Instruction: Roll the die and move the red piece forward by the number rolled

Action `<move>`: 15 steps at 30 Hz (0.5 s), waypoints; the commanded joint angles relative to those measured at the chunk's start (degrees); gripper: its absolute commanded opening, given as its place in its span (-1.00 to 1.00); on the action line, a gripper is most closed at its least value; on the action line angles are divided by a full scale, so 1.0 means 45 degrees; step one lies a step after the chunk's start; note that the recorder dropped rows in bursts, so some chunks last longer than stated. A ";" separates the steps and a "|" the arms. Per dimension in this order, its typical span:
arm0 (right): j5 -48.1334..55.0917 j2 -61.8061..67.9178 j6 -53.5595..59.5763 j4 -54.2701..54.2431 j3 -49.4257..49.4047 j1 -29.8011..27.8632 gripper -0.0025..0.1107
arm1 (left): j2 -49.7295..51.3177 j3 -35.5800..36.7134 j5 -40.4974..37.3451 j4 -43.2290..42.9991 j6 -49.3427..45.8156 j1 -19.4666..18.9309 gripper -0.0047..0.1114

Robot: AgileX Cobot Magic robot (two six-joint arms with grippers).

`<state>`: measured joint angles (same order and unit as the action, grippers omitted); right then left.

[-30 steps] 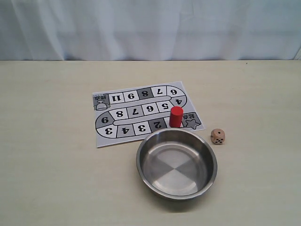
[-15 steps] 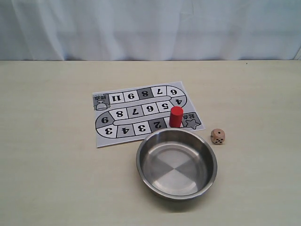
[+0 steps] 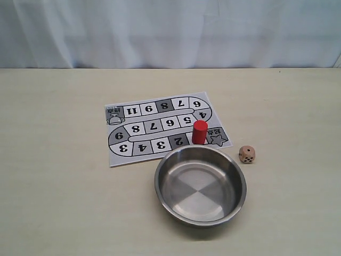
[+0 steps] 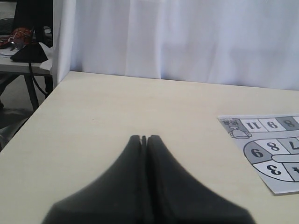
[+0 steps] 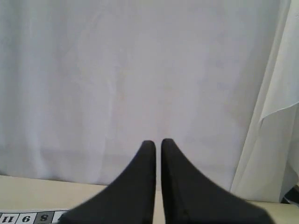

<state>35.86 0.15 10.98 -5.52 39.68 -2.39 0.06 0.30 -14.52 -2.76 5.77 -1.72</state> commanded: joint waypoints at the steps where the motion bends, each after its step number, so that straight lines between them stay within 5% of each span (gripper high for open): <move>1: -0.3017 -0.0033 0.0070 -0.0009 -0.2065 -0.0038 -0.89 | -0.0014 -0.0066 0.0142 0.0008 -0.0003 0.0080 -0.92; 15: -0.8468 -0.0033 0.0352 0.0269 -0.8482 -0.0038 -0.89 | -0.0014 -0.0066 0.0142 -0.0004 -0.0003 0.0080 -0.92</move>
<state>1.83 0.23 11.31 -4.67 4.41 -2.39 0.06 0.30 -14.52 -2.76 5.77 -1.72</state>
